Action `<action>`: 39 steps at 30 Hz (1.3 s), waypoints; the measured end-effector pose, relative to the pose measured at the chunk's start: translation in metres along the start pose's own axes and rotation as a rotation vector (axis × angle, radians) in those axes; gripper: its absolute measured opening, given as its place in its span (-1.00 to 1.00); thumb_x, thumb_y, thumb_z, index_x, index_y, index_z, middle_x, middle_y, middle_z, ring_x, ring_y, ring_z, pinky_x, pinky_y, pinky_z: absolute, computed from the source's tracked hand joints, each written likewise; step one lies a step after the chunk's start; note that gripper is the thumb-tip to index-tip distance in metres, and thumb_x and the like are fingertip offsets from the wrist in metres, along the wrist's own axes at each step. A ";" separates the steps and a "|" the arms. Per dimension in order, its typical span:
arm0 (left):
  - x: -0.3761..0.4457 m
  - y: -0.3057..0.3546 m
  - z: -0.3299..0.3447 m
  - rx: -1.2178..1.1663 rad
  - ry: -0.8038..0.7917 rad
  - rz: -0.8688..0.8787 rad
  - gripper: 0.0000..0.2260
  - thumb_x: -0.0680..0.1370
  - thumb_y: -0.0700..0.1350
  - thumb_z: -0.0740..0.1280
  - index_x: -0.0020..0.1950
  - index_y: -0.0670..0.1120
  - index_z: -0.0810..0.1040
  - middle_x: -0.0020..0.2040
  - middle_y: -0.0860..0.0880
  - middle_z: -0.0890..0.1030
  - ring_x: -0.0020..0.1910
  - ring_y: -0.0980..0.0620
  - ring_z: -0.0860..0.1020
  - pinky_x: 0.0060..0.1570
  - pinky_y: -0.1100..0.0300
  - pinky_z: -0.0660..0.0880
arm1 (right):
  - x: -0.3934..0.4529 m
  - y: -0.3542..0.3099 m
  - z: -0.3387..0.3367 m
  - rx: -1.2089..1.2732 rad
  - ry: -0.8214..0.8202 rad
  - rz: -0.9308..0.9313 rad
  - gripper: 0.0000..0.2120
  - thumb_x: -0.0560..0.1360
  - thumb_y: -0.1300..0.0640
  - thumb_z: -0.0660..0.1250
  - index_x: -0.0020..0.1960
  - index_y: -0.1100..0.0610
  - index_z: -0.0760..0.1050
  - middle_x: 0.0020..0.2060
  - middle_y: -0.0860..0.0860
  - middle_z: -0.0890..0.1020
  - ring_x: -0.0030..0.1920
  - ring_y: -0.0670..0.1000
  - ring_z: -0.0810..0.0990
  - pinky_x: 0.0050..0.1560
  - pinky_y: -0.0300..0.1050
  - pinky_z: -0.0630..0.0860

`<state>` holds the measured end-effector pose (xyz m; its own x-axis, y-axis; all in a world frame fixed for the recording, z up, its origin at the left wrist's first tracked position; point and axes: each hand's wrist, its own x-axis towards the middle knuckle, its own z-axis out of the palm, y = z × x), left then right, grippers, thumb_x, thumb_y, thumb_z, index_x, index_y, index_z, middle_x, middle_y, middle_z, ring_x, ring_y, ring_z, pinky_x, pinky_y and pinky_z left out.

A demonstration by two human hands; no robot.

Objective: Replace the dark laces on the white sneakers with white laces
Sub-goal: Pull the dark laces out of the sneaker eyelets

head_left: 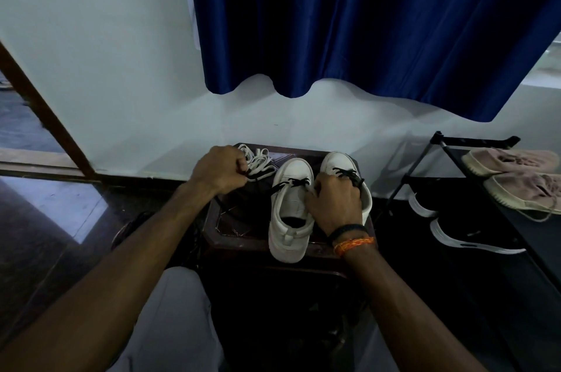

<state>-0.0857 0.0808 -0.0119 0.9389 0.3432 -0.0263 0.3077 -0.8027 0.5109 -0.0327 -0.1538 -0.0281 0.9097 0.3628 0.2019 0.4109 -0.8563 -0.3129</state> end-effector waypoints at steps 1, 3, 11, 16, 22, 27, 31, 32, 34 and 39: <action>-0.002 0.003 0.006 0.021 -0.003 0.007 -0.73 0.31 -0.24 0.48 -0.06 0.02 0.64 0.02 -0.01 0.66 0.02 -0.07 0.61 0.07 0.05 0.57 | 0.000 -0.001 -0.001 0.001 0.003 -0.037 -0.79 0.48 0.03 0.35 -0.04 0.18 0.56 -0.13 0.17 0.66 -0.05 0.25 0.62 -0.22 -0.06 0.37; -0.010 0.015 0.018 -0.067 0.107 0.066 -0.72 0.30 -0.30 0.42 -0.03 -0.05 0.61 0.00 -0.03 0.57 0.03 -0.07 0.55 -0.01 0.14 0.49 | 0.000 -0.002 -0.003 0.000 0.001 -0.088 -0.78 0.49 0.05 0.35 0.04 0.17 0.56 -0.08 0.14 0.65 -0.03 0.23 0.62 -0.20 -0.07 0.37; -0.039 0.063 0.056 -0.152 0.122 0.170 -0.80 0.39 -0.01 0.39 -0.17 -0.03 0.39 -0.25 0.07 0.50 -0.25 -0.01 0.51 -0.26 0.04 0.53 | 0.012 -0.005 -0.008 -0.042 -0.038 -0.277 -0.70 0.44 0.21 0.39 0.16 0.14 0.63 0.11 0.08 0.62 0.18 0.19 0.48 0.06 -0.01 0.45; -0.041 0.056 0.065 -0.104 0.237 0.161 -0.80 0.42 -0.16 0.35 -0.19 -0.06 0.31 -0.33 0.01 0.46 -0.31 -0.12 0.47 -0.34 0.14 0.29 | 0.020 -0.005 -0.005 -0.037 -0.131 -0.368 -0.73 0.46 0.19 0.38 0.13 0.05 0.67 -0.02 0.10 0.70 0.11 0.18 0.51 0.05 -0.01 0.47; -0.044 0.050 0.070 -0.214 0.313 0.151 -0.80 0.40 -0.19 0.35 -0.24 -0.09 0.31 -0.38 0.00 0.40 -0.38 -0.10 0.40 -0.40 0.04 0.37 | 0.027 -0.006 0.000 0.006 -0.146 -0.330 -0.80 0.49 0.15 0.40 0.10 0.06 0.67 -0.01 0.08 0.67 0.12 0.16 0.48 0.01 -0.01 0.48; -0.046 0.047 0.076 -0.267 0.397 0.091 -0.76 0.43 -0.21 0.36 -0.23 -0.06 0.27 -0.43 0.01 0.35 -0.42 -0.14 0.40 -0.43 0.05 0.35 | 0.028 0.000 0.007 0.134 -0.122 -0.316 -0.75 0.44 0.24 0.35 0.06 0.05 0.67 -0.04 0.07 0.62 0.05 0.16 0.52 0.00 -0.02 0.48; -0.046 0.048 0.074 -0.270 0.399 0.091 -0.76 0.44 -0.22 0.37 -0.21 -0.09 0.28 -0.42 -0.02 0.36 -0.42 -0.14 0.41 -0.43 0.06 0.34 | 0.029 0.002 0.009 0.107 -0.155 -0.397 -0.68 0.46 0.20 0.24 0.10 0.00 0.67 -0.04 0.04 0.57 0.01 0.14 0.50 0.05 0.07 0.48; -0.046 0.048 0.074 -0.272 0.393 0.098 -0.76 0.44 -0.22 0.37 -0.21 -0.11 0.29 -0.42 -0.05 0.38 -0.42 -0.15 0.41 -0.43 0.04 0.35 | 0.029 0.000 0.007 0.092 -0.176 -0.394 -0.68 0.45 0.17 0.23 0.08 0.01 0.68 -0.04 0.04 0.58 0.02 0.15 0.50 0.05 0.08 0.48; -0.046 0.050 0.074 -0.267 0.399 0.104 -0.77 0.44 -0.20 0.38 -0.20 -0.12 0.30 -0.41 -0.08 0.40 -0.42 -0.14 0.39 -0.42 0.02 0.36 | 0.032 -0.003 0.005 0.044 -0.223 -0.391 -0.64 0.40 0.04 0.16 0.00 0.03 0.69 -0.07 0.05 0.64 0.01 0.17 0.51 0.04 0.07 0.48; -0.045 0.055 0.078 -0.301 0.416 0.075 -0.74 0.43 -0.18 0.44 -0.22 -0.09 0.34 -0.43 0.00 0.43 -0.43 -0.09 0.43 -0.41 0.05 0.37 | 0.040 -0.010 0.004 0.053 -0.284 -0.270 -0.85 0.44 0.03 0.37 -0.17 0.07 0.66 -0.18 0.13 0.67 -0.01 0.19 0.55 -0.11 -0.07 0.43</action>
<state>-0.0996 -0.0165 -0.0497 0.7969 0.5042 0.3328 0.1263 -0.6778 0.7243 -0.0003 -0.1295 -0.0202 0.7460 0.6656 0.0208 0.6330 -0.6991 -0.3324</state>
